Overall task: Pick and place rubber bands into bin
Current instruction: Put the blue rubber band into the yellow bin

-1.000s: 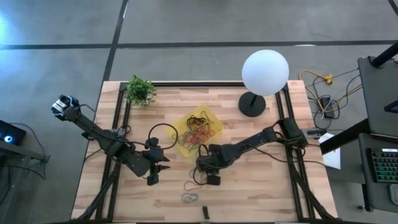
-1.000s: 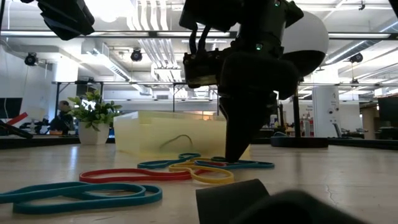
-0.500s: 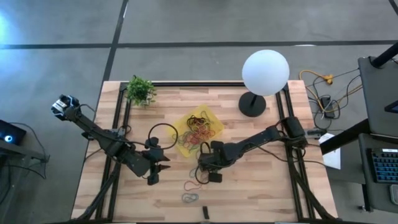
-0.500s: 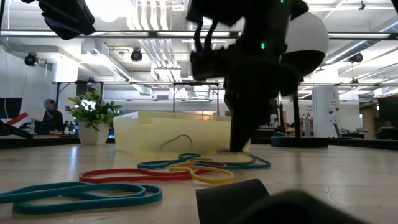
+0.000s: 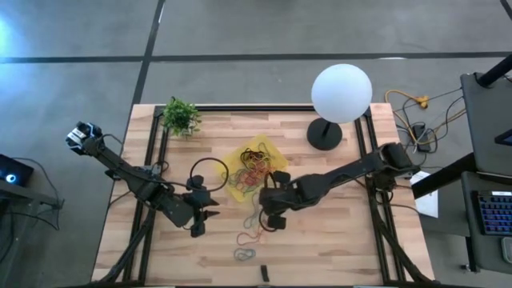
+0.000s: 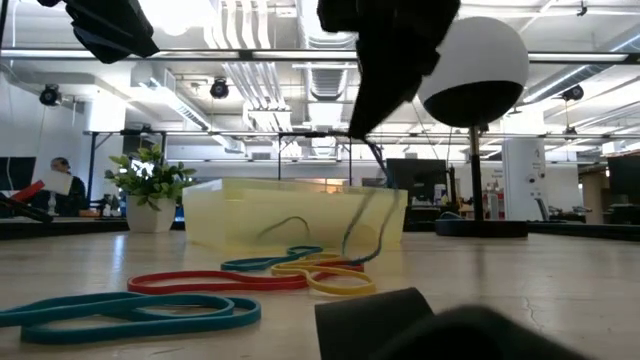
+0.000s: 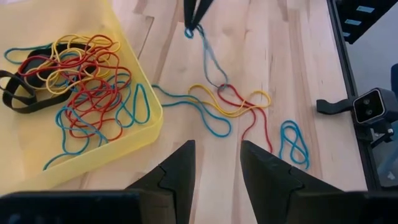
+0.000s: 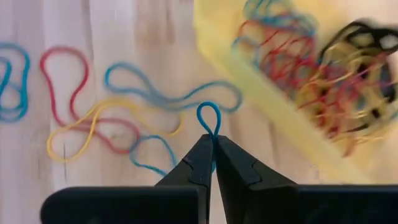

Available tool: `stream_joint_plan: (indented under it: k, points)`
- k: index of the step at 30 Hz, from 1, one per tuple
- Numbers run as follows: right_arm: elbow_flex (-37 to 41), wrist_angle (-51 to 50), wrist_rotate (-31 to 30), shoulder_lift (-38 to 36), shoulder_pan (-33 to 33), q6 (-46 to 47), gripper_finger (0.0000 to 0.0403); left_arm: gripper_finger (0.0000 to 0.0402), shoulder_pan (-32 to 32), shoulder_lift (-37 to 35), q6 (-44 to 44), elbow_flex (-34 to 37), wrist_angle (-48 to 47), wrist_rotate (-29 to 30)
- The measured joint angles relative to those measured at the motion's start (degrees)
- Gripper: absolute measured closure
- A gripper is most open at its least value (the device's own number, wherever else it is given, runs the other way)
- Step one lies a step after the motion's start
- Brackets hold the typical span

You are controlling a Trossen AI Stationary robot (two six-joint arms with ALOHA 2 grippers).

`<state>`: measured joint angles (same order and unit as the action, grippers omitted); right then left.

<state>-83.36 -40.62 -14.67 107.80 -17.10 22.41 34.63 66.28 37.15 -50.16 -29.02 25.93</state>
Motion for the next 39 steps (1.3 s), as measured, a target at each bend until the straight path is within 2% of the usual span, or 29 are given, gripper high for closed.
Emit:
stream_joint_plan:
  k: [9, 17, 26, 30, 39]
  points:
    - [-2.5, 0.5, -7.8, -3.8, 0.3, -3.6, 0.0395, 0.0290, 0.0, 0.0, 0.0, 0.0, 0.0, 1.3]
    - [-6.2, 1.8, -11.2, -3.8, 5.1, -10.7, 0.0395, 0.0290, 0.0, 0.0, 0.0, 0.0, 0.1, 1.6]
    - [-5.8, 6.2, -10.6, -3.8, 15.0, -15.3, 0.0395, 0.0290, 0.0, 0.0, 0.0, 0.0, 0.4, 1.6]
    - [-5.2, 6.6, -7.2, -3.7, 19.0, -15.2, 0.0395, 0.0290, 0.0, 0.0, 0.0, 0.0, 0.3, 1.6]
    - [-4.7, 6.7, -4.5, -3.7, 23.7, -13.6, 0.0394, 0.0290, 0.0, 0.0, 0.0, 0.0, 0.0, 1.6]
